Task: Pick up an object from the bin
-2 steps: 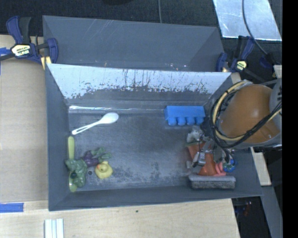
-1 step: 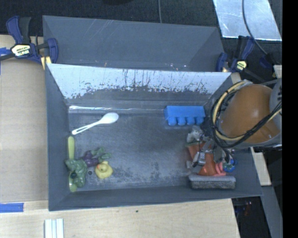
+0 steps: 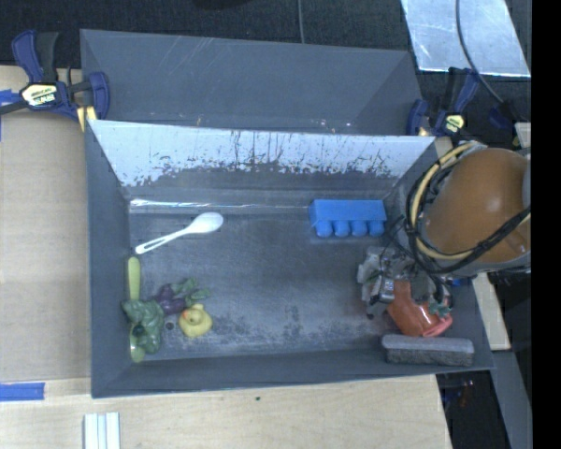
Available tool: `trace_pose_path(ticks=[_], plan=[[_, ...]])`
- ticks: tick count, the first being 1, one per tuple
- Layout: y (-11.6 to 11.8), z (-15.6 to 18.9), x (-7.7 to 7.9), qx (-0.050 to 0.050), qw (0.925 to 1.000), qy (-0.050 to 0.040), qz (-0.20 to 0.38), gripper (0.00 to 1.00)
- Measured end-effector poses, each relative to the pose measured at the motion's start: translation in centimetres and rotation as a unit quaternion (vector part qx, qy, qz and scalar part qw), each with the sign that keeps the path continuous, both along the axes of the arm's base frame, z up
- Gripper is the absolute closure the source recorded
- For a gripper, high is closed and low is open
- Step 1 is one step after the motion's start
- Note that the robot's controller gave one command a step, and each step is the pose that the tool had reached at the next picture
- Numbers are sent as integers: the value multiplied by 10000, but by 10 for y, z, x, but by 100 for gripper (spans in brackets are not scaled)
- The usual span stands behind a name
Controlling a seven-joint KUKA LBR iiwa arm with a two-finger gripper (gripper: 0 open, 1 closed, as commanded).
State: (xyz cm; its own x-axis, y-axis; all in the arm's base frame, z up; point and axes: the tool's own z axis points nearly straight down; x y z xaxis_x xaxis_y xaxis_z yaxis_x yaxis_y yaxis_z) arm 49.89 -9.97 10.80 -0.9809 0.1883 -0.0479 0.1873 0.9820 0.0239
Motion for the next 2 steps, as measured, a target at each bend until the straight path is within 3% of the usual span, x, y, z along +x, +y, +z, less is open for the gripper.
trace_pose_path(ticks=[2], plan=[[-1, 59, 0, -12, 10000, -24, -6, 100]])
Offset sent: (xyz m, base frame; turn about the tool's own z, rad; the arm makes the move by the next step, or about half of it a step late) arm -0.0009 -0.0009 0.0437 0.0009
